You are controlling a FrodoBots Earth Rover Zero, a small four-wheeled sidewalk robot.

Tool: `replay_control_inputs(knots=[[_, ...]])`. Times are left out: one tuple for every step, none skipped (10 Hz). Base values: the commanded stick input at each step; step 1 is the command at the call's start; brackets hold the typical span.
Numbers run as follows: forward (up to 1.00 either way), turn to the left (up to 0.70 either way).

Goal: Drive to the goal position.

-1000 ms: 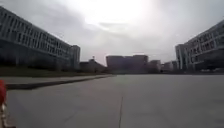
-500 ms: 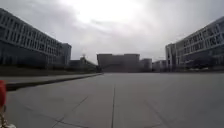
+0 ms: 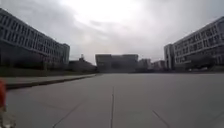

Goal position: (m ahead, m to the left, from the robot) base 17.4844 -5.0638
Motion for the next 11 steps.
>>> replay_control_inputs(knots=[[0.85, 0.00], [0.85, 0.00], [0.85, 0.00], [0.85, 0.00], [0.85, 0.00], [0.85, 0.00], [0.85, 0.00], [0.85, 0.00], [0.85, 0.00], [0.85, 0.00], [0.85, 0.00]])
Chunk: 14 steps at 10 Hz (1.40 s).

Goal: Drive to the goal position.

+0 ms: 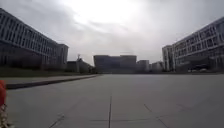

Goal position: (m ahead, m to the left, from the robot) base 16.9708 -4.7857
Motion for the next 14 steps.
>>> replay_control_inputs(knots=[[0.85, 0.00], [0.85, 0.00], [0.85, 0.00], [0.85, 0.00], [0.85, 0.00], [0.85, 0.00], [0.85, 0.00], [0.85, 0.00], [0.85, 0.00], [0.85, 0.00], [0.85, 0.00], [0.85, 0.00], [0.85, 0.00], [0.85, 0.00]])
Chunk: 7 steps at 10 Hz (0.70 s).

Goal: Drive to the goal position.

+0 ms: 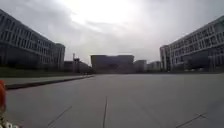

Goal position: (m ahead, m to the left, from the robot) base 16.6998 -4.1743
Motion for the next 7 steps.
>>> replay_control_inputs(knots=[[0.85, 0.00], [0.85, 0.00], [0.85, 0.00], [0.85, 0.00], [0.85, 0.00], [0.85, 0.00], [0.85, 0.00]])
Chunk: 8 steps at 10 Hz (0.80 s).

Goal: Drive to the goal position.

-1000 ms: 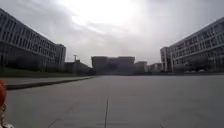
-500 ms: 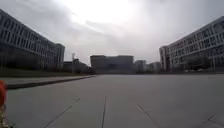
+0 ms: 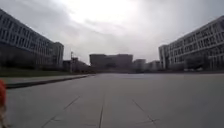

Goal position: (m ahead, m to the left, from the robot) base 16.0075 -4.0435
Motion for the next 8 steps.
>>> replay_control_inputs(knots=[[0.85, 0.00], [0.85, 0.00], [0.85, 0.00], [0.85, 0.00], [0.85, 0.00], [0.85, 0.00], [0.85, 0.00], [0.85, 0.00]])
